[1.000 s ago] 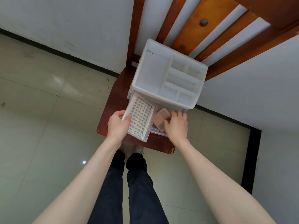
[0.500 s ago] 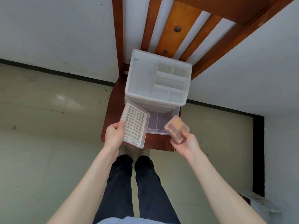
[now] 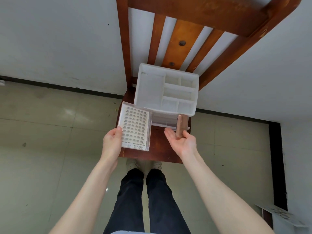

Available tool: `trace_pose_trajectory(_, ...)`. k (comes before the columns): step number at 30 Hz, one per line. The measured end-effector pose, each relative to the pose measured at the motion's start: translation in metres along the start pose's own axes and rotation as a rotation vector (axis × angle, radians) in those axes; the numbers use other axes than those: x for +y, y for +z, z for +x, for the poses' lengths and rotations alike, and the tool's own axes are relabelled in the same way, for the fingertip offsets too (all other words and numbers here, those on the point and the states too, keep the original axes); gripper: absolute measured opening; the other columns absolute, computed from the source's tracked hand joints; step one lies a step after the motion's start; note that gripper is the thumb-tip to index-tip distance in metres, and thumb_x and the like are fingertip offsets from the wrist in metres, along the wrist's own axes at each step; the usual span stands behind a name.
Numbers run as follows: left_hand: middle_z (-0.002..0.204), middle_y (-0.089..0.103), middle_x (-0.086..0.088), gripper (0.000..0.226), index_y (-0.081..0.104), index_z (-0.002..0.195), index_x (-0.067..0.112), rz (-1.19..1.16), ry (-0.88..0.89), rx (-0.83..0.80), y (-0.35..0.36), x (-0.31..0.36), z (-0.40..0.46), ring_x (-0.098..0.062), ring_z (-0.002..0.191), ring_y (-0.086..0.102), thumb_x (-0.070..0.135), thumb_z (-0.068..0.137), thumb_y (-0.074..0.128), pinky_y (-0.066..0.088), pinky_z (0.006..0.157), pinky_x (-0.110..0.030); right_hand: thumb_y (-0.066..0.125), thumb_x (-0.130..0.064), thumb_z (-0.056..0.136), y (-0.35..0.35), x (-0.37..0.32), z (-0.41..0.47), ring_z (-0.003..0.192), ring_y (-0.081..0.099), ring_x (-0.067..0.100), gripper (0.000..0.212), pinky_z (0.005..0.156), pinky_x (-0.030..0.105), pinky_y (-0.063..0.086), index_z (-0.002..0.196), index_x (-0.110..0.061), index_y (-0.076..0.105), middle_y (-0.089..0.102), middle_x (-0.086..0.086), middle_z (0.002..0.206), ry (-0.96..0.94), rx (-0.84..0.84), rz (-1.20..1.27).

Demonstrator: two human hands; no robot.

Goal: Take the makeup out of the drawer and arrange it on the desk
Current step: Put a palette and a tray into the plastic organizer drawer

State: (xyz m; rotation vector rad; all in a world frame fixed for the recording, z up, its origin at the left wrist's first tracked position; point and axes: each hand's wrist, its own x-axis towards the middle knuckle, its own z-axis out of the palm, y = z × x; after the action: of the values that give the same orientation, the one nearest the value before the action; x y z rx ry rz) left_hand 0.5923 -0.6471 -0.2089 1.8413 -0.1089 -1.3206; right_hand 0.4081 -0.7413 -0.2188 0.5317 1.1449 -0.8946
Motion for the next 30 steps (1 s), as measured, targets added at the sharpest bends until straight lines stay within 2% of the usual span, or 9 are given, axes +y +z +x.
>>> trace_pose_trajectory(6,0.112,0.065,-0.006,0.035,0.054,0.120,0.008,-0.086,0.037,0.014,-0.007,0.005,-0.002,-0.018,0.104,0.062,0.028,0.101,0.033,0.046,0.096,-0.036,0.027,-0.025,0.101,0.009,0.024,0.009,0.138,0.029,0.032,0.048,0.114,0.047,0.022,0.141,0.003,0.027,0.035,0.022,0.145,-0.040,-0.095,0.097)
trace_pose_trajectory(12,0.108,0.066,-0.004,0.032,0.055,0.117,0.009,-0.105,0.060,0.004,-0.014,0.013,0.001,-0.016,0.099,0.063,0.027,0.101,0.034,0.048,0.086,-0.030,0.027,-0.023,0.101,0.023,0.025,0.019,0.135,0.033,0.035,0.047,0.112,0.049,0.024,0.142,0.000,0.026,0.035,0.024,0.145,-0.019,-0.153,0.381)
trace_pose_trajectory(20,0.111,0.066,-0.007,0.033,0.053,0.122,0.006,-0.092,0.059,-0.069,-0.007,0.016,-0.007,-0.017,0.100,0.064,0.025,0.101,0.036,0.048,0.082,-0.027,0.030,-0.020,0.101,-0.009,0.009,0.011,0.135,0.035,0.035,0.045,0.113,0.043,0.026,0.136,0.008,0.031,0.042,0.026,0.139,-0.036,-0.123,0.159)
trace_pose_trajectory(23,0.110,0.066,-0.005,0.031,0.054,0.120,0.008,-0.050,0.069,-0.132,0.002,0.023,-0.015,-0.013,0.097,0.065,0.024,0.101,0.037,0.048,0.075,-0.023,0.031,-0.019,0.101,-0.025,-0.007,-0.007,0.131,0.040,0.034,0.043,0.111,0.042,0.030,0.134,0.009,0.035,0.047,0.025,0.134,-0.058,-0.122,0.065)
trace_pose_trajectory(27,0.103,0.069,-0.003,0.023,0.059,0.108,0.015,0.032,0.064,-0.221,0.029,0.035,-0.038,-0.012,0.090,0.068,0.025,0.100,0.040,0.051,0.070,-0.025,0.033,-0.016,0.101,-0.050,-0.040,-0.047,0.111,0.056,0.036,0.031,0.092,0.045,0.045,0.123,0.001,0.045,0.058,0.024,0.121,-0.155,-0.177,-0.032)
trace_pose_trajectory(30,0.105,0.068,-0.005,0.025,0.057,0.114,0.011,0.101,0.065,-0.321,0.061,0.044,-0.064,-0.018,0.097,0.066,0.025,0.098,0.042,0.051,0.082,-0.033,0.038,-0.011,0.099,-0.076,-0.069,-0.083,0.107,0.058,0.033,0.023,0.082,0.045,0.049,0.116,-0.002,0.049,0.062,0.021,0.114,-0.241,-0.188,-0.069)
